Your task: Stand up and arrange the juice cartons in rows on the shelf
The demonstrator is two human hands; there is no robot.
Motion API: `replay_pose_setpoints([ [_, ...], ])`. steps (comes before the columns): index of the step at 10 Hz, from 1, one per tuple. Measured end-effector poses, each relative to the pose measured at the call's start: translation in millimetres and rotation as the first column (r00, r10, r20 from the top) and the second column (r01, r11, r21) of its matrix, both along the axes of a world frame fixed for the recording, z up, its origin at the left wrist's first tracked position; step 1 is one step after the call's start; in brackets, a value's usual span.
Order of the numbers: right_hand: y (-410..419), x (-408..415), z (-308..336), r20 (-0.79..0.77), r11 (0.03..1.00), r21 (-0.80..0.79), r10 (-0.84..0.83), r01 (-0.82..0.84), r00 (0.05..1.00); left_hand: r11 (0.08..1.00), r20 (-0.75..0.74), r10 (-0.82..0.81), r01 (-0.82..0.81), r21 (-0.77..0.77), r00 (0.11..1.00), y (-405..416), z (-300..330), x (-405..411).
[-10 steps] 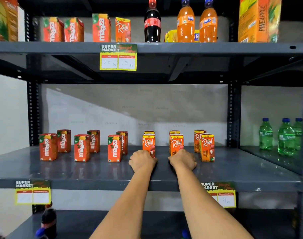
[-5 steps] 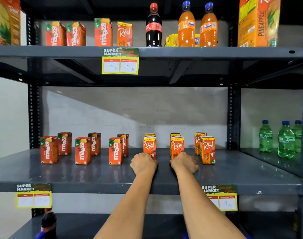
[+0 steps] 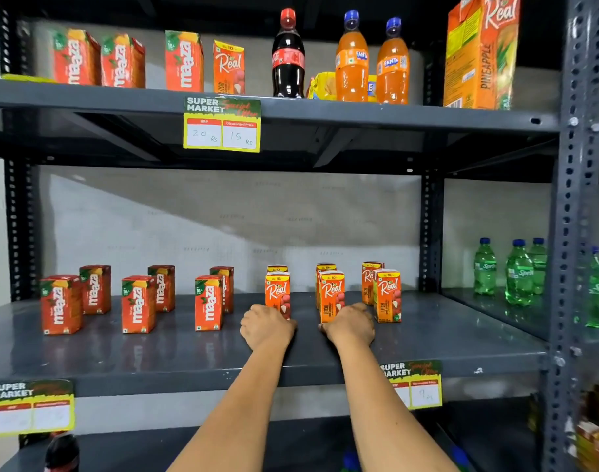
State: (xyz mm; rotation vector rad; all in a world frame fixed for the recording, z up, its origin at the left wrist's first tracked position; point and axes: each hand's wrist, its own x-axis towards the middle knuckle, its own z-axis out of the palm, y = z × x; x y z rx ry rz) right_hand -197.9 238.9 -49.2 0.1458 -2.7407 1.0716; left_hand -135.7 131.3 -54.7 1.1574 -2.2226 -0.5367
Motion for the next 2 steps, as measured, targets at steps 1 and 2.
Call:
replay_pose_setpoints([
  [1,5.9,8.1,-1.1,0.012,1.000,-0.012,0.024,-0.024,1.000,0.993,-0.005,-0.082,0.082,0.084,0.997,-1.8,-1.9,9.8],
  [2,10.4,18.1,5.4,0.048,0.997,0.046,0.054,-0.056,0.997,0.968,0.020,-0.216,0.212,0.136,0.976,-7.1,3.4,28.3],
])
